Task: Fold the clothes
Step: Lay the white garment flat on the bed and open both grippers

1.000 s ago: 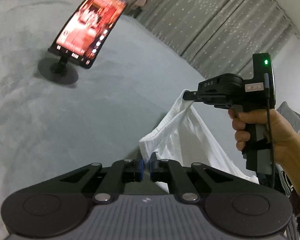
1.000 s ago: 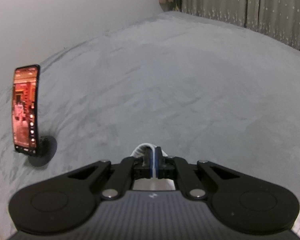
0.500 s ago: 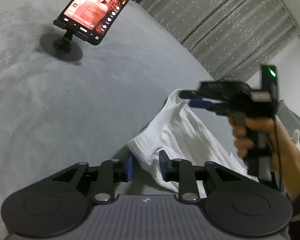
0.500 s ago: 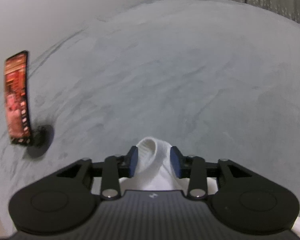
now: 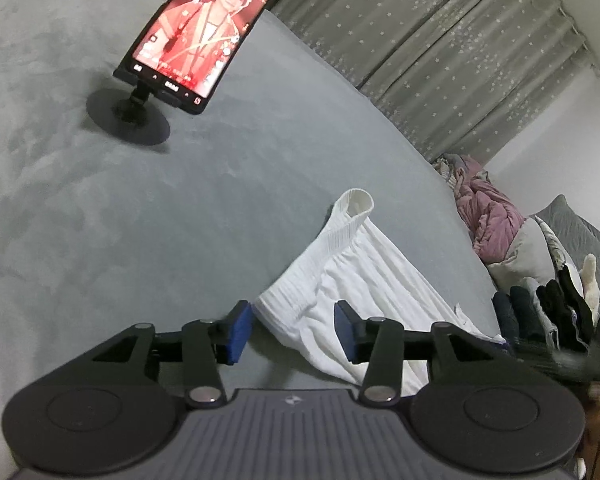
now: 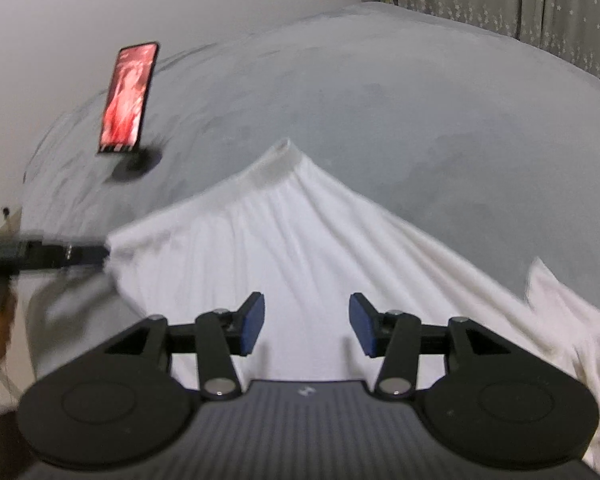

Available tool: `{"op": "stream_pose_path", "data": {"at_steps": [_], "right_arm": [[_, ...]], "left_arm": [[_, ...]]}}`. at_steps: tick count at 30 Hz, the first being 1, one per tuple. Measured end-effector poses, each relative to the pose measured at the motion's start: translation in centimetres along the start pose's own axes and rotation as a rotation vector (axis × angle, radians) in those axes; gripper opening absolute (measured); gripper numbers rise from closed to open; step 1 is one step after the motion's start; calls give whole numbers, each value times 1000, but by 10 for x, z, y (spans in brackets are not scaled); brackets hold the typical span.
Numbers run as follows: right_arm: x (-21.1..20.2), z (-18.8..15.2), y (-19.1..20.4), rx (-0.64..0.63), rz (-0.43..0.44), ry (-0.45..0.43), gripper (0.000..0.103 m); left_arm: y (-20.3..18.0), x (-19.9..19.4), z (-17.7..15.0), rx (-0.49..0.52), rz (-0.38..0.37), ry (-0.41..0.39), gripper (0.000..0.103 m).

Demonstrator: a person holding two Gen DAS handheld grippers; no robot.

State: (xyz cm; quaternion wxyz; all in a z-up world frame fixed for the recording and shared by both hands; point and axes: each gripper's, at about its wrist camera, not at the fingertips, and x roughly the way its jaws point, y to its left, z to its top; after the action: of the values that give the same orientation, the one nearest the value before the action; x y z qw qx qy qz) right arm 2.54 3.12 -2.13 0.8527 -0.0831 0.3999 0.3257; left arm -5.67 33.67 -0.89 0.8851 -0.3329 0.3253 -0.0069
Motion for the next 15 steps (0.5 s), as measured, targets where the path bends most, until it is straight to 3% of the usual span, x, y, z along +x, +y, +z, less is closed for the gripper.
{"op": "stream_pose_path", "data": {"at_steps": [6, 13, 14, 15], "right_arm": [[-30, -52, 7, -18, 96, 1, 47], [-10, -62, 53, -197, 93, 2, 38], [-3, -62, 57, -220, 87, 8, 33], [4, -63, 61, -242, 80, 15, 11]], "left_arm": [[2, 7, 8, 16, 18, 20, 46], [9, 0, 1, -19, 8, 25, 48], [10, -1, 0, -21, 8, 29, 48], [10, -2, -1, -23, 9, 33, 48]]}}
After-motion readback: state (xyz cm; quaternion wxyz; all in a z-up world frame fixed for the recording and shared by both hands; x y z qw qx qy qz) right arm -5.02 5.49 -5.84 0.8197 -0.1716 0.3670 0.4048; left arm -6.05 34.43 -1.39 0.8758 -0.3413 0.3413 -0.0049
